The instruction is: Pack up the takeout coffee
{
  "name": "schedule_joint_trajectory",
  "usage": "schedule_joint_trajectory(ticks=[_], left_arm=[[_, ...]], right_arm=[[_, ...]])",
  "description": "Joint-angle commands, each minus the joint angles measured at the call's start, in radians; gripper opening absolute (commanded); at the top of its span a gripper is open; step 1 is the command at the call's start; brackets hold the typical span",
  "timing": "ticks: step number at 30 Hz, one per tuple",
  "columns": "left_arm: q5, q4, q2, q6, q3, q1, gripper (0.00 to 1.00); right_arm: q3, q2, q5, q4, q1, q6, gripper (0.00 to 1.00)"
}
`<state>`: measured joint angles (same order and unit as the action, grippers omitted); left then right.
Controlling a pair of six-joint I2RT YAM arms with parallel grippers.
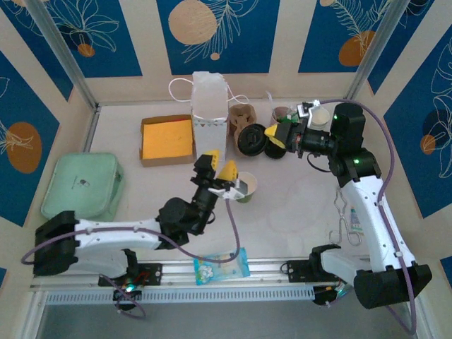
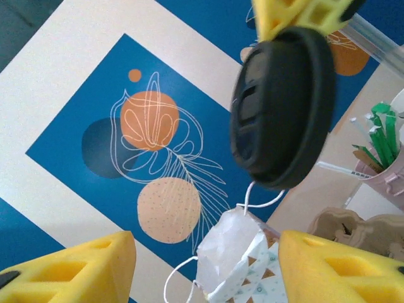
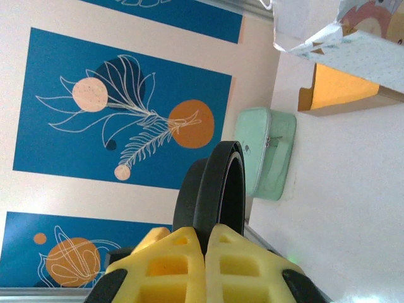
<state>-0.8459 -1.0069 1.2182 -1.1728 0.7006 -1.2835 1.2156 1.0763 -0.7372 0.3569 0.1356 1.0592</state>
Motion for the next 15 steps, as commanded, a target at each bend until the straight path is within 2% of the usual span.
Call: schedule_joint_trajectory(ticks=[1,4,8,11,15], left_arm=[[0.044,0.4,-0.123,0.359,0.047,0.056,0.61],[0.21,0.77,-0.218,0.685,0.122,0.162,0.61],[0.473,1.045,-0.255,0.979,0.188,0.317,0.61],[0.676,1.13,-0.256,1.156,0.199,0.415,0.61],[0.932,1.099,-0.248,1.382,0.142,0.541,0.62]], right_arm=[[-0.042,-0.026,-0.03,-0.005,-0.027,0.01,0.06],[-0.097,-0.047,-0.03,-0.023,-0.048,0.017,0.06],[-0.182,-0.075,-0.031,-0.052,-0.074,0.027,0.06],[-0.243,-0.092,-0.033,-0.071,-0.079,0.028,0.06],[-0.318,-0.111,-0.03,-0.101,-0.081,0.023,0.07]])
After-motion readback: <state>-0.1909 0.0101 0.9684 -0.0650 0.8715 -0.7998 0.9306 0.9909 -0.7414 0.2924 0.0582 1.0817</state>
